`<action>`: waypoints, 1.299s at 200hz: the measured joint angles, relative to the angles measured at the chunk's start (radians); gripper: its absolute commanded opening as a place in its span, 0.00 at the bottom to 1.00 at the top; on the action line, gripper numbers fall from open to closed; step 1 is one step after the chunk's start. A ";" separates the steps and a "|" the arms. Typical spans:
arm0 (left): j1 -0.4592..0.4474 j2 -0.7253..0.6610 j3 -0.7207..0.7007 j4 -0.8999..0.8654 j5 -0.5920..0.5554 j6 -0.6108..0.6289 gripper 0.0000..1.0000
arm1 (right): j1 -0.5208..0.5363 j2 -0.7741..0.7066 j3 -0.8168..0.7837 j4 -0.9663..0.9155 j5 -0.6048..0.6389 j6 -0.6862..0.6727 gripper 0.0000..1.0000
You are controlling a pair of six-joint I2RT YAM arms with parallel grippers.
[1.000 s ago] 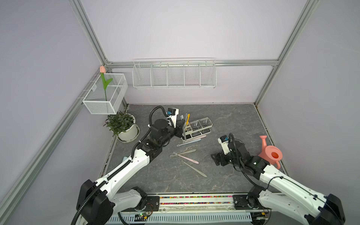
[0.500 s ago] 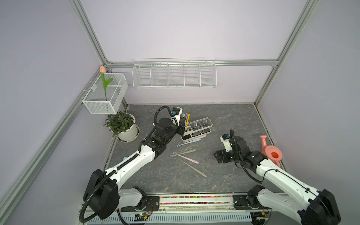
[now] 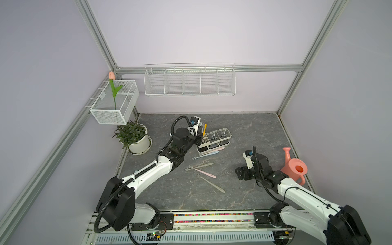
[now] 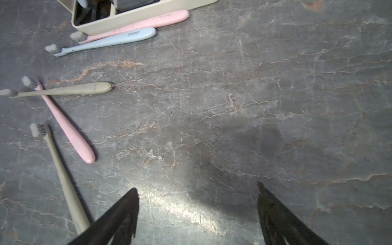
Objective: Place the toothbrush into the toothbrush holder
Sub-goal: Place the toothbrush in the toothbrush holder.
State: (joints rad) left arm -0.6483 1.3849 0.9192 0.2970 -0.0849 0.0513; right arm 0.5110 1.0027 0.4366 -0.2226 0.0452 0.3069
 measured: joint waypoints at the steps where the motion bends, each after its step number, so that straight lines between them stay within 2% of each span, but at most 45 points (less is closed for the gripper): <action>1: 0.000 0.001 0.000 0.000 -0.002 0.000 0.00 | 0.000 -0.001 -0.002 0.002 0.000 0.000 0.89; 112: 0.000 0.016 0.002 0.009 -0.049 0.034 0.00 | 0.000 -0.254 -0.137 0.142 0.195 0.011 0.89; 260: 0.000 0.169 0.124 0.043 -0.046 0.042 0.00 | 0.000 -0.185 -0.154 0.177 0.224 0.019 0.89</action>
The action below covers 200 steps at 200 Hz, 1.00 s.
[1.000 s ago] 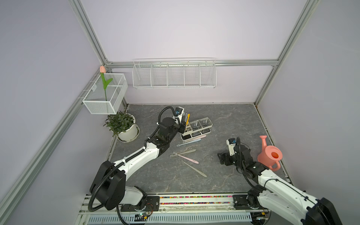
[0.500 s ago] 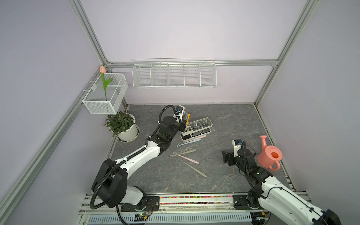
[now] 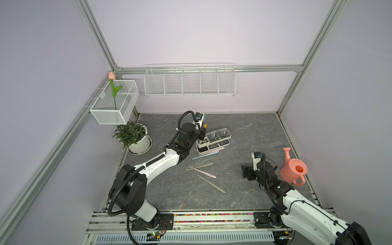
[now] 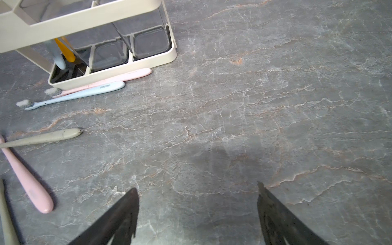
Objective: Place the toothbrush into the toothbrush holder
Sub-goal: Place the toothbrush in the toothbrush holder.
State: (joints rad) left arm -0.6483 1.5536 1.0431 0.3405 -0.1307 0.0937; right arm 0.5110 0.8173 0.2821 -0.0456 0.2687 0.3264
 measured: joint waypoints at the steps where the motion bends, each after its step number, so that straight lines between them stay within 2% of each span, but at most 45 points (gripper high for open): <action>1: 0.000 0.001 0.000 0.000 0.000 0.000 0.00 | 0.000 0.000 0.000 0.000 0.000 0.000 0.89; 80: 0.000 0.068 0.004 0.030 0.000 0.010 0.00 | 0.000 0.022 0.000 0.004 -0.003 0.000 0.89; 200: 0.000 0.086 -0.056 0.146 -0.018 -0.006 0.00 | 0.000 0.021 0.000 0.007 -0.004 0.000 0.89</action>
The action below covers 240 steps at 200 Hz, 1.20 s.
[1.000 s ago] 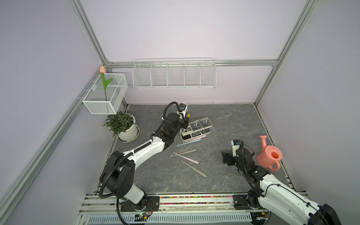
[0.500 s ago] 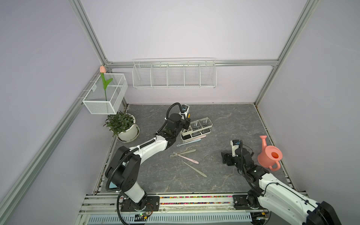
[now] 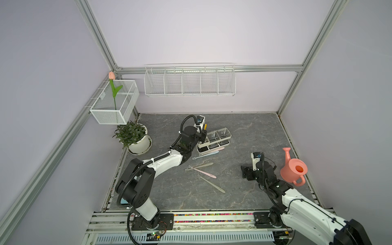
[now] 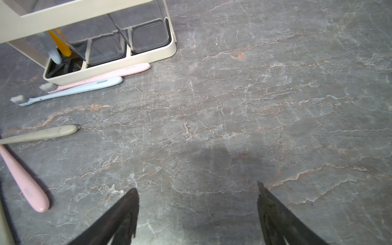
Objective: Place the toothbrush into the toothbrush holder
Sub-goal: Place the toothbrush in the toothbrush holder.
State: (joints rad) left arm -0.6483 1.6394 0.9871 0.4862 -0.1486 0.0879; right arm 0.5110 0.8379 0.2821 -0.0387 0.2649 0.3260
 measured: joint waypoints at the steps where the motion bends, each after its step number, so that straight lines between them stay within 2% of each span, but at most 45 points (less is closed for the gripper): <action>1: 0.000 0.000 0.000 0.001 0.000 0.000 0.00 | 0.000 0.000 0.000 0.000 0.000 0.000 0.89; 240: 0.009 0.081 -0.065 0.085 -0.043 -0.061 0.00 | 0.000 -0.003 0.000 0.004 0.000 0.000 0.89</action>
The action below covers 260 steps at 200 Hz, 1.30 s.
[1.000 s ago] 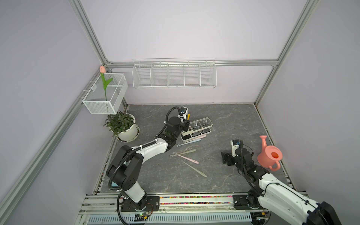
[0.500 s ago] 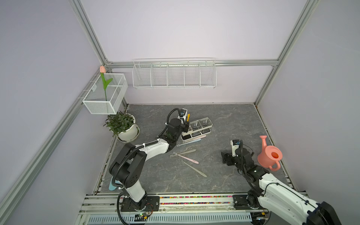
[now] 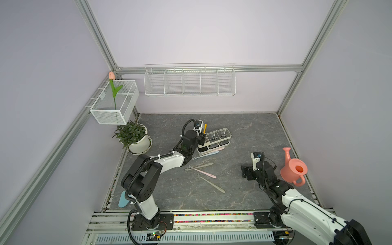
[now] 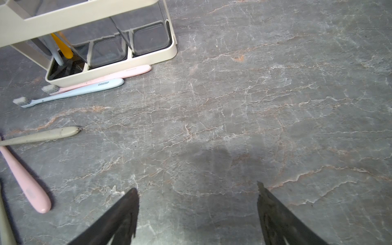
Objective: Place the toothbrush into the toothbrush holder
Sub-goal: Place the toothbrush in the toothbrush holder.
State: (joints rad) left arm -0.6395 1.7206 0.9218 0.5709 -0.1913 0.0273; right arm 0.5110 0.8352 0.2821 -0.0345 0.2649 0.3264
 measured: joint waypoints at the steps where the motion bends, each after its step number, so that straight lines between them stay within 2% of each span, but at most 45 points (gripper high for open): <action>1: 0.000 0.000 0.000 0.000 0.000 0.000 0.00 | 0.000 0.000 0.000 0.000 0.000 0.000 0.89; 225: 0.013 0.045 -0.001 0.024 -0.026 -0.020 0.00 | 0.000 0.022 0.000 0.003 0.000 0.000 0.89; 260: 0.013 0.045 -0.001 0.023 -0.026 -0.023 0.10 | 0.000 0.037 0.004 0.003 0.000 0.000 0.89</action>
State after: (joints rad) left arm -0.6262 1.7657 0.9211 0.5941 -0.2173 0.0040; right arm 0.5110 0.8722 0.2863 -0.0311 0.2649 0.3264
